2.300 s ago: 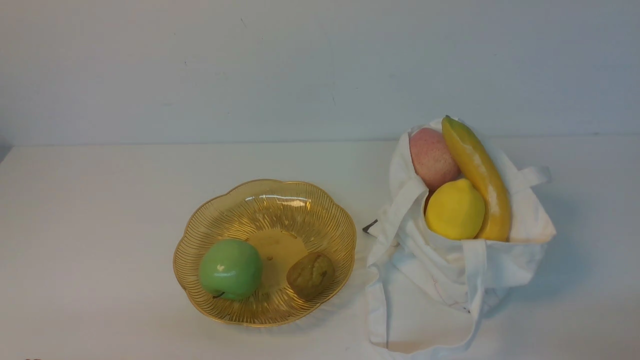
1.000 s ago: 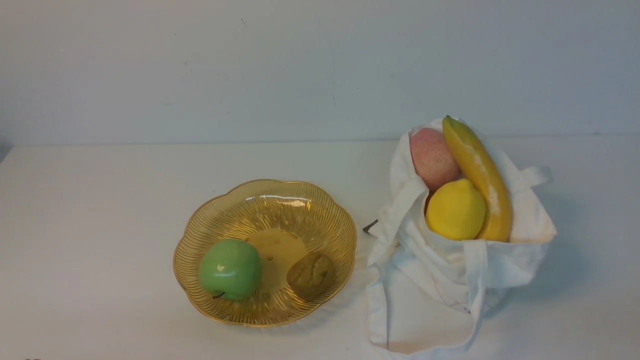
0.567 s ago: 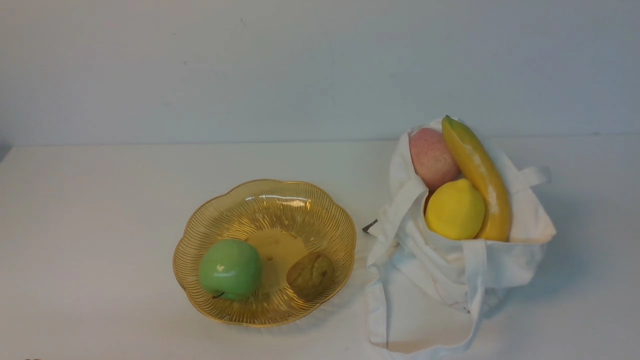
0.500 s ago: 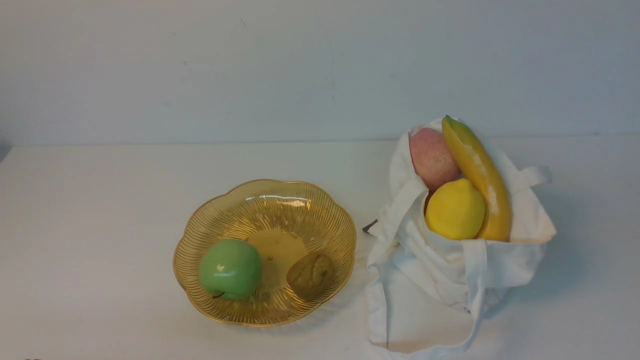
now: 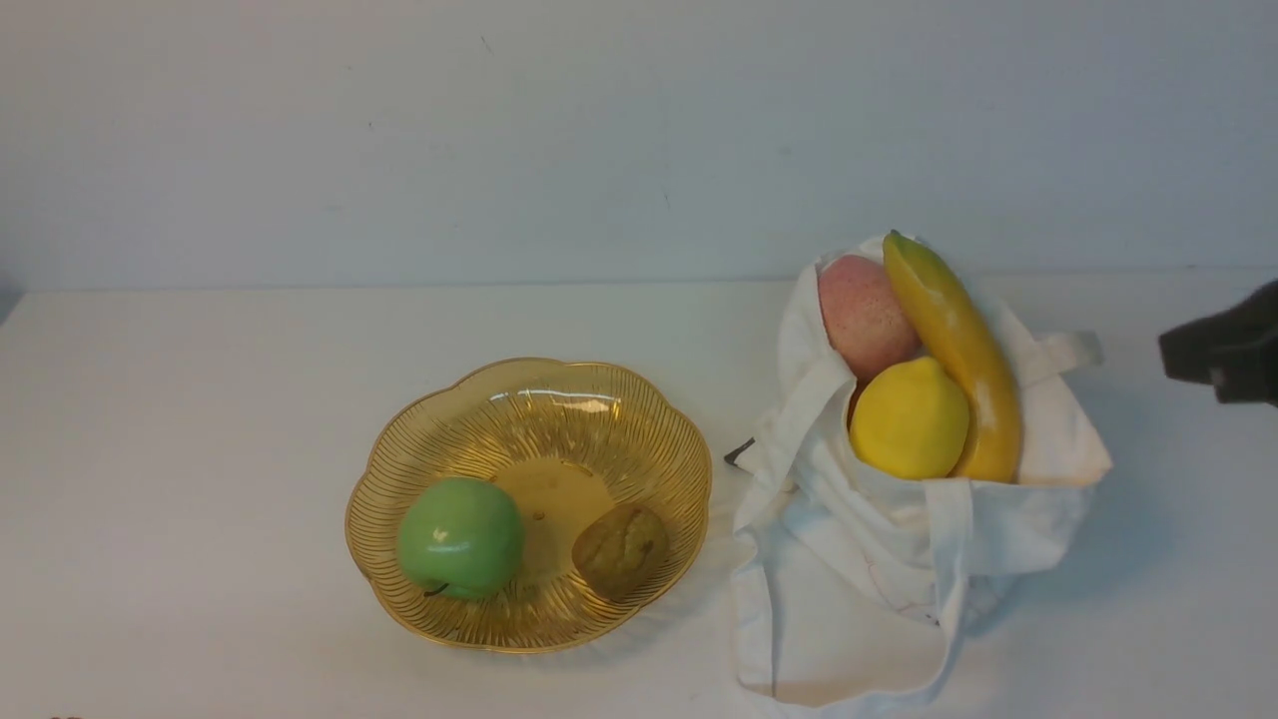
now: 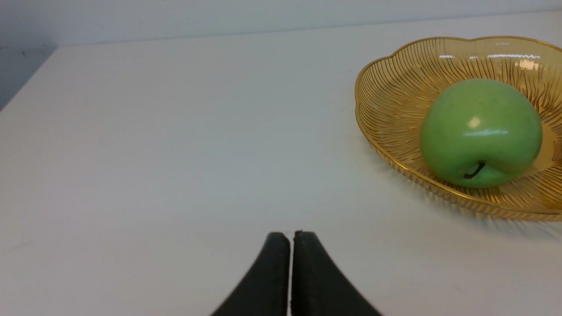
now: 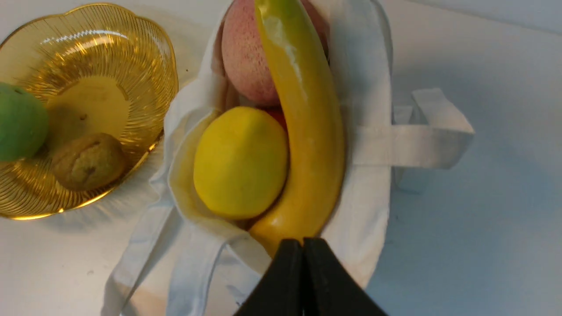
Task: Take the fruit out of the cloth bag on the white table and place them on a plate.
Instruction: 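Reach into the bag and grasp the banana with the right gripper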
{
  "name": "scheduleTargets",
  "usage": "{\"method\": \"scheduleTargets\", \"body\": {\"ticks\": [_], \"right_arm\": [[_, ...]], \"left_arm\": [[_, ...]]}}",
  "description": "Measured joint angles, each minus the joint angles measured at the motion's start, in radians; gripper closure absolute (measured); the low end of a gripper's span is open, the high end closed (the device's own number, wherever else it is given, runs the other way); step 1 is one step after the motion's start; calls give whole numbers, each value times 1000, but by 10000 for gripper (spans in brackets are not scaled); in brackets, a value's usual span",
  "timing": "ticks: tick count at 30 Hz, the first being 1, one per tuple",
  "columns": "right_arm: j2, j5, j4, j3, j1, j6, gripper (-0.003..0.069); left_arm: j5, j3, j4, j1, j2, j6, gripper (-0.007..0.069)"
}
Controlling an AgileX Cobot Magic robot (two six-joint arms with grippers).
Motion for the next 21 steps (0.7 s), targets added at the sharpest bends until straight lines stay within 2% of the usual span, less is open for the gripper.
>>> {"method": "scheduleTargets", "body": {"ticks": [3, 6, 9, 12, 13, 14, 15, 20, 21], "right_arm": [[62, -9, -10, -40, 27, -4, 669], [163, -22, -72, -107, 108, 18, 665], [255, -65, -166, -175, 190, 121, 643], [340, -108, -269, -240, 254, 214, 584], [360, -114, -296, -257, 265, 226, 560], [391, -122, -342, -285, 291, 242, 501], [396, -124, -347, -289, 294, 242, 501], [488, -164, -471, -359, 340, 317, 233], [488, -166, -477, -361, 340, 321, 233]], "left_arm": [[0, 0, 0, 0, 0, 0, 632], [0, 0, 0, 0, 0, 0, 632], [0, 0, 0, 0, 0, 0, 632], [0, 0, 0, 0, 0, 0, 632], [0, 0, 0, 0, 0, 0, 632], [0, 0, 0, 0, 0, 0, 632], [0, 0, 0, 0, 0, 0, 632], [0, 0, 0, 0, 0, 0, 632], [0, 0, 0, 0, 0, 0, 632]]}}
